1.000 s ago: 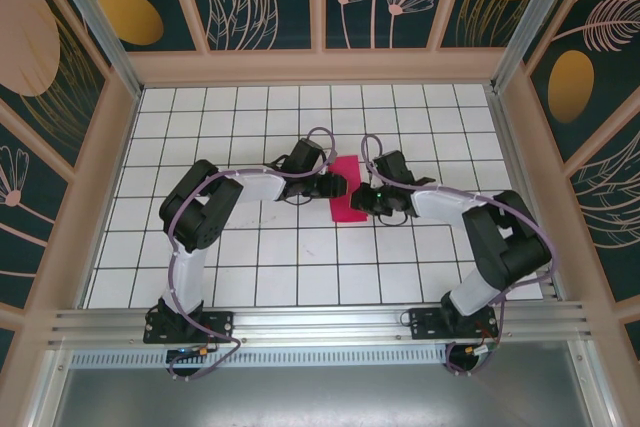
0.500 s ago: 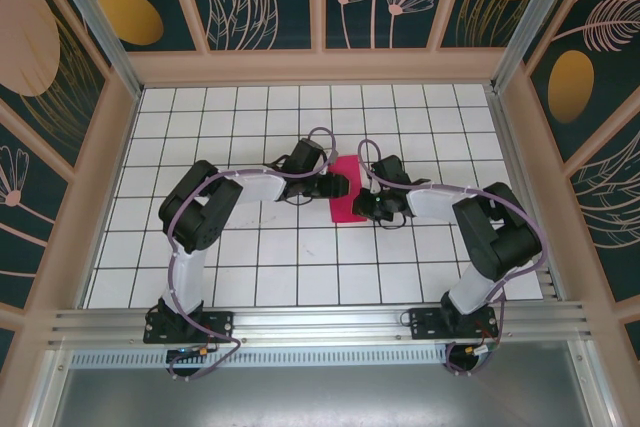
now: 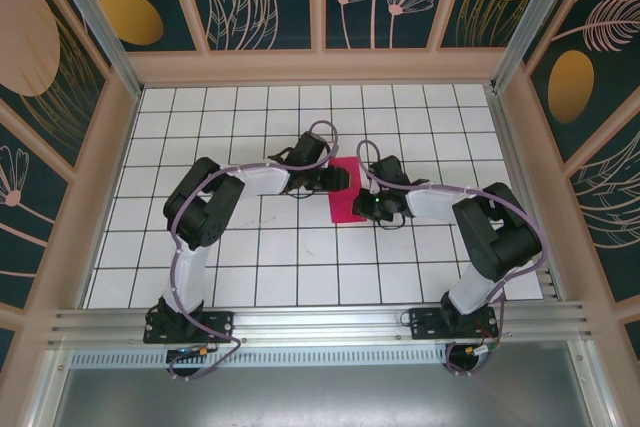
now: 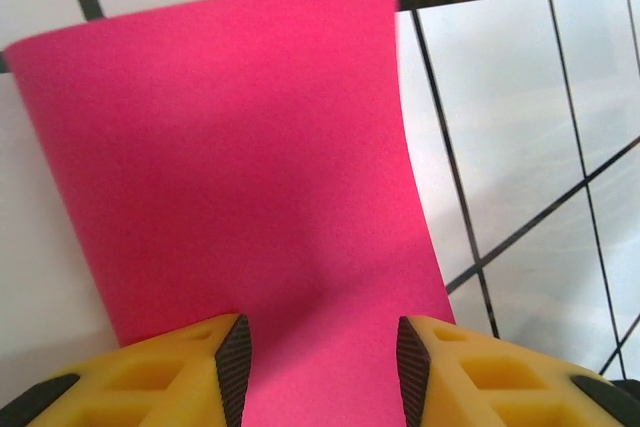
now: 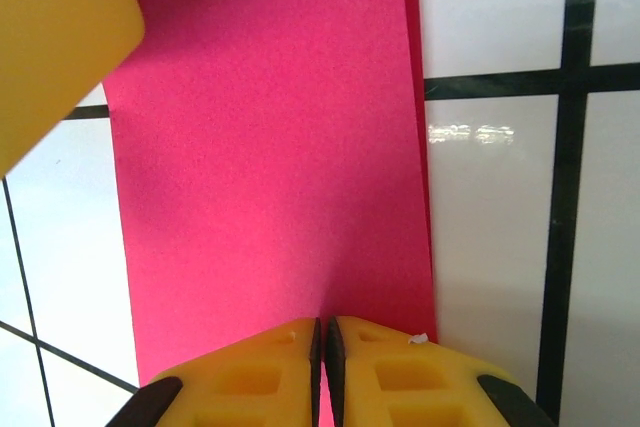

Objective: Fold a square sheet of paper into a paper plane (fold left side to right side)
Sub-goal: First fold the square sheet of paper in half at the center of the table.

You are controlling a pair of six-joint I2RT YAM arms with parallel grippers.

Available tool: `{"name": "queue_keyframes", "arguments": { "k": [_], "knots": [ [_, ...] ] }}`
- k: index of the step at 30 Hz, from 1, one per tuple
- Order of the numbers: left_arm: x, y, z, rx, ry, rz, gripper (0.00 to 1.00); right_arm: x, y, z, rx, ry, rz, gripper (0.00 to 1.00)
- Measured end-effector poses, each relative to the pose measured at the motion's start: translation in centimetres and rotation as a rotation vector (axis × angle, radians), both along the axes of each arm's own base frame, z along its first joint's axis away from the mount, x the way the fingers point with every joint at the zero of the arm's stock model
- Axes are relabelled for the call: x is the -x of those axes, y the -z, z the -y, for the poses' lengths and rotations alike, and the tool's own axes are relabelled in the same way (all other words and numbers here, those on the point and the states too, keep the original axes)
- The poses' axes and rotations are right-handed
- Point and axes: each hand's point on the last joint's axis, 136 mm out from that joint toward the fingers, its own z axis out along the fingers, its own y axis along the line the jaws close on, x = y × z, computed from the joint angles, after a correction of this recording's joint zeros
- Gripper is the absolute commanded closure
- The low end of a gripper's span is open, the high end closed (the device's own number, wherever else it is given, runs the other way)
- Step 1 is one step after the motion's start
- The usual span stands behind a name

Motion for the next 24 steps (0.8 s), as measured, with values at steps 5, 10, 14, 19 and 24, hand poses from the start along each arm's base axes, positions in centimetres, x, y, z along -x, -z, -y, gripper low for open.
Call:
{"name": "queue_keyframes", "arguments": {
  "k": [5, 10, 14, 19, 24],
  "knots": [
    [-0.6, 0.2, -0.3, -0.003, -0.008, -0.004, 0.54, 0.0, 0.0, 0.0, 0.001, 0.0, 0.0, 0.84],
    [-1.3, 0.1, -0.5, -0.005, -0.016, -0.006, 0.54, 0.0, 0.1, 0.0, 0.007, -0.001, 0.004, 0.84],
    [-2.4, 0.1, -0.6, -0.002, -0.03, -0.001, 0.53, 0.0, 0.1, 0.1, 0.007, -0.001, 0.004, 0.84],
    [-4.1, 0.1, -1.0, -0.002, -0.055, 0.006, 0.52, 0.0, 0.1, 0.1, 0.007, -0.001, 0.004, 0.84],
    [-6.1, 0.0, -1.4, 0.005, -0.082, 0.019, 0.52, 0.0, 0.1, 0.1, 0.007, -0.001, 0.004, 0.84]
  ]
}}
